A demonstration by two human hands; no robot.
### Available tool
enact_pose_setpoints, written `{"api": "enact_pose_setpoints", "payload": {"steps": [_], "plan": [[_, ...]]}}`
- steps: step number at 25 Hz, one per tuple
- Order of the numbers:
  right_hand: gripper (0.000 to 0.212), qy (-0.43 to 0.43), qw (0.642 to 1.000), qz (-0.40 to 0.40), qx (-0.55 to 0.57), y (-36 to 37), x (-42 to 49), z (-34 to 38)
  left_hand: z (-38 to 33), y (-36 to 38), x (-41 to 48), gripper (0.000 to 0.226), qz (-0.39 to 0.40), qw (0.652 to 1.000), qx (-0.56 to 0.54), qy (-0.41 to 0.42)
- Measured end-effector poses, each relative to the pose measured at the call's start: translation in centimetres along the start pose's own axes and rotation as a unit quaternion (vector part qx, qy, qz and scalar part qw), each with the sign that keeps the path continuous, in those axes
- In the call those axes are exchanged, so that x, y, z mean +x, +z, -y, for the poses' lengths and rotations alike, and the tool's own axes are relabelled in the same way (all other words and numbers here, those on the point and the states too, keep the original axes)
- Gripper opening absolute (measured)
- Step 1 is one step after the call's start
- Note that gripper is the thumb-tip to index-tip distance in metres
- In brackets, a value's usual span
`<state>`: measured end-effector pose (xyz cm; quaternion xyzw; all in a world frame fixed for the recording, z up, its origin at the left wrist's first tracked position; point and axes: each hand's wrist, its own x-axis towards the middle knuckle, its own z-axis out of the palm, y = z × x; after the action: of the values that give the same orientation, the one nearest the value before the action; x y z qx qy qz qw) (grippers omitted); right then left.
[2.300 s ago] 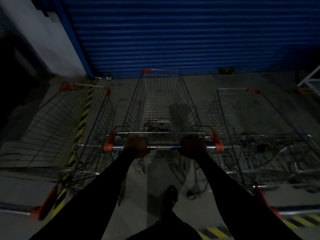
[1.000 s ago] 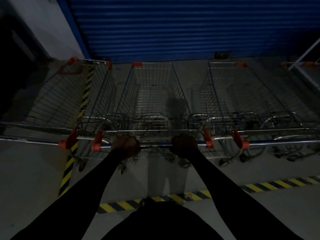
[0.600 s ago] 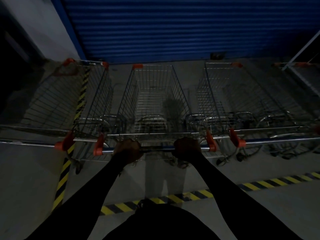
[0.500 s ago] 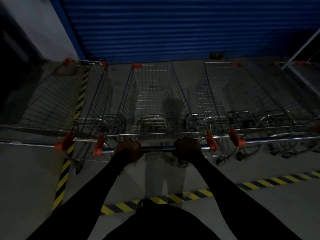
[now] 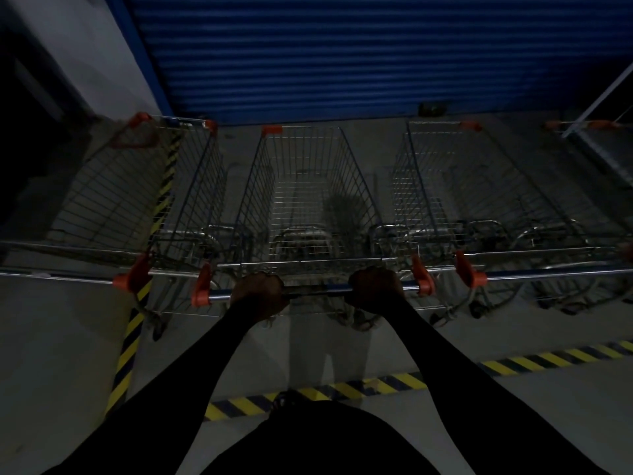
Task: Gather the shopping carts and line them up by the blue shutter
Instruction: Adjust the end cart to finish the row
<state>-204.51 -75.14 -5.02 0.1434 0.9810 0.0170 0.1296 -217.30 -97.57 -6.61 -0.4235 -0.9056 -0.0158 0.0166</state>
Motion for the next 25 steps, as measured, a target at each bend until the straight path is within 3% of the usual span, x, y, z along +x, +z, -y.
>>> {"api": "enact_pose_setpoints", "payload": {"steps": [3, 4, 6, 8, 12, 16, 21, 25], "plan": [[0.048, -0.001, 1.0, -0.007, 0.004, 0.0, 0.1, 0.1, 0.3, 0.0, 0.1, 0.036, 0.028, 0.998, 0.039, 0.033], [0.051, -0.004, 1.0, -0.013, 0.009, 0.0, 0.0, 0.0, 0.2, -0.5, 0.3, 0.033, 0.075, 0.996, 0.034, 0.028], [0.062, -0.018, 0.999, -0.038, 0.022, -0.1, -0.2, -0.1, 0.0, -1.9, 0.8, 0.039, 0.153, 0.988, -0.02, -0.005], [0.075, -0.032, 0.997, -0.064, 0.04, -0.2, -0.4, -0.1, 0.1, -2.2, 0.6, 0.044, 0.163, 0.983, -0.079, -0.021], [0.074, -0.053, 0.985, -0.154, 0.055, 0.4, -0.7, 1.1, -0.8, -3.3, -1.0, 0.074, 0.072, 0.989, -0.124, -0.043], [0.06, -0.104, 0.967, -0.198, 0.118, -1.3, 0.3, 4.6, -0.5, -5.6, -3.6, 0.071, -0.069, 0.991, -0.097, -0.065], [0.063, -0.184, 0.948, -0.221, 0.139, -3.3, 1.7, 11.1, 3.8, -7.4, -7.5, 0.085, -0.034, 0.983, -0.069, -0.166], [0.059, -0.236, 0.928, -0.255, 0.138, -5.1, 2.6, 16.6, 8.8, -7.4, -10.9, 0.081, -0.059, 0.979, -0.023, -0.193]]}}
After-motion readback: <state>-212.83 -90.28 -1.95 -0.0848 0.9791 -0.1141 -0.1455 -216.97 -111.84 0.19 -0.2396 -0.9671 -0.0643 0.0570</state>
